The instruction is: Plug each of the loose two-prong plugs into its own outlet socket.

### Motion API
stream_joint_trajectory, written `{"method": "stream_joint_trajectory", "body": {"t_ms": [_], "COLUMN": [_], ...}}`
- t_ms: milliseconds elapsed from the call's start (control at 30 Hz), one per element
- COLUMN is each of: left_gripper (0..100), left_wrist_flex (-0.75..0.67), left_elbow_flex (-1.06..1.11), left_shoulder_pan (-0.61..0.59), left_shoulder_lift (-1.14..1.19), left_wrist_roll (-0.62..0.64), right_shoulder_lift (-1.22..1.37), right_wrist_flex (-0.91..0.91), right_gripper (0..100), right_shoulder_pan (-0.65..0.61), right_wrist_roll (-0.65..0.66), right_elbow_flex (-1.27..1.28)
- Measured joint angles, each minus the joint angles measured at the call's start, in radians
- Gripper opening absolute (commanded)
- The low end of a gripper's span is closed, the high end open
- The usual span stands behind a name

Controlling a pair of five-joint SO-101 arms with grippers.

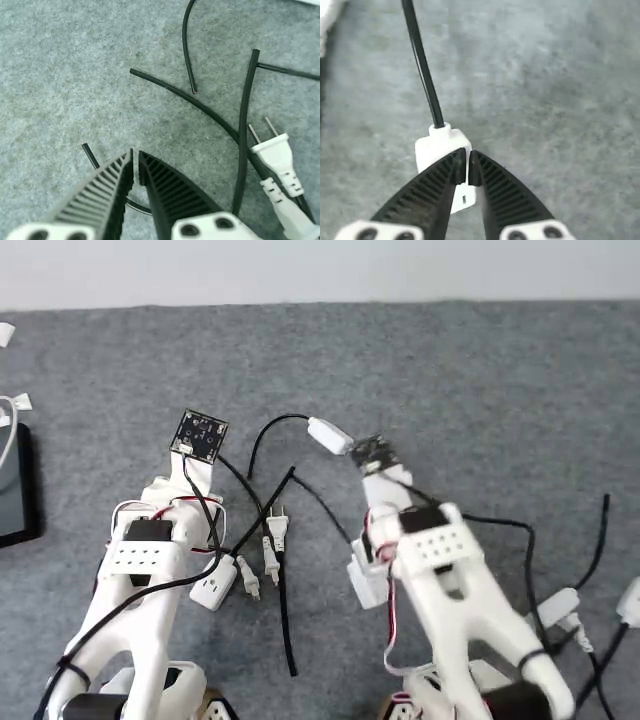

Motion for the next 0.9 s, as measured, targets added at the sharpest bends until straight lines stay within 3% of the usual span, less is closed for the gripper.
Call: {"method": "stream_joint_trajectory", "body": {"t_ms": [533, 767, 900], "left_gripper": [1, 1, 1], "left_wrist_flex": [0.000, 0.000, 0.000], "left_elbow_flex": [0.000, 0.000, 0.000], "left_shoulder_pan": [0.000, 0.000, 0.000], "left_shoulder_lift": [0.000, 0.000, 0.000], "left_wrist_roll": [0.000, 0.000, 0.000], "right_shoulder_lift": [0.061, -0.087, -0.146], "right_wrist_flex": [-0.031, 0.009, 0.034], "right_gripper": [0.9, 5.0, 9.1], "right_shoulder_pan": [-0.052, -0.063, -0.157], "right_wrist_roll": [0.006, -0.028, -0.041], "right_elbow_flex": [0.015, -0.028, -0.032]}}
